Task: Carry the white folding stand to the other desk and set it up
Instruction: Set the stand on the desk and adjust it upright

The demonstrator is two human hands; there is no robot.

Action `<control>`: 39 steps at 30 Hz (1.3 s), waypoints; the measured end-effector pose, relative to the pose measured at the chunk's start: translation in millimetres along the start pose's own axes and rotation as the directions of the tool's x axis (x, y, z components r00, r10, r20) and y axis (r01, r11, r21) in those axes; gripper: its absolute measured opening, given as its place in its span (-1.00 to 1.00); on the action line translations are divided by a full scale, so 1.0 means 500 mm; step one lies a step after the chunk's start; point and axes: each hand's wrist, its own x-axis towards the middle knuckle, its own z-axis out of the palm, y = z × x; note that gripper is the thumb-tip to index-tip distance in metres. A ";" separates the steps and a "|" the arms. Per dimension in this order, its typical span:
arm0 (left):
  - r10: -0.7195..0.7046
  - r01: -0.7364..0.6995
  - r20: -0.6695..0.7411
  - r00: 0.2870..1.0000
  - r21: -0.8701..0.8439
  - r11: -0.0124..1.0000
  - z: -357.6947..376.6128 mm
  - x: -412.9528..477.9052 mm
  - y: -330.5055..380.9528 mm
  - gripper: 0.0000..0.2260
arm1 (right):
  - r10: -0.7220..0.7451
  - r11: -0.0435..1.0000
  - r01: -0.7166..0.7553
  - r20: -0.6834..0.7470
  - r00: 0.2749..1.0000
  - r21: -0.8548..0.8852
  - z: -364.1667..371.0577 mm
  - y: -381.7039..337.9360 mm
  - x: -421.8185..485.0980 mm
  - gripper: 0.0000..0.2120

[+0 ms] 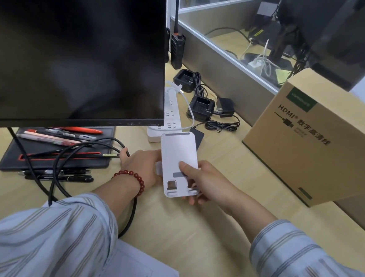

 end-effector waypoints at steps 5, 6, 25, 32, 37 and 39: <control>0.002 -0.002 0.006 1.000 0.006 1.000 -0.006 -0.007 0.003 -0.86 | 0.148 0.986 -0.145 -0.035 0.988 0.076 0.002 -0.007 0.008 -0.58; 0.000 -0.001 0.006 1.000 0.007 1.000 -0.007 -0.008 0.004 -0.89 | 0.132 0.990 -0.130 -0.045 0.990 0.058 0.005 -0.006 0.009 -0.58; 0.006 -0.004 0.030 1.000 -0.089 0.996 -0.001 -0.002 -0.005 -0.65 | -0.067 0.996 0.054 -0.199 0.978 -0.070 0.049 0.096 0.020 -0.57; 0.028 -0.026 0.020 0.999 -0.118 0.993 0.008 0.005 -0.015 -0.58 | -0.102 0.991 0.080 -0.221 0.970 -0.107 0.055 0.128 0.025 -0.64; 0.034 -0.033 0.007 0.999 -0.113 0.993 0.012 0.007 -0.019 -0.61 | -0.137 0.987 0.111 -0.260 0.956 -0.113 0.058 0.127 0.028 -0.65; 0.040 -0.039 0.009 0.999 -0.087 0.995 0.014 0.011 -0.020 -0.61 | -0.182 0.978 0.138 -0.311 0.933 -0.159 0.061 0.129 0.030 -0.64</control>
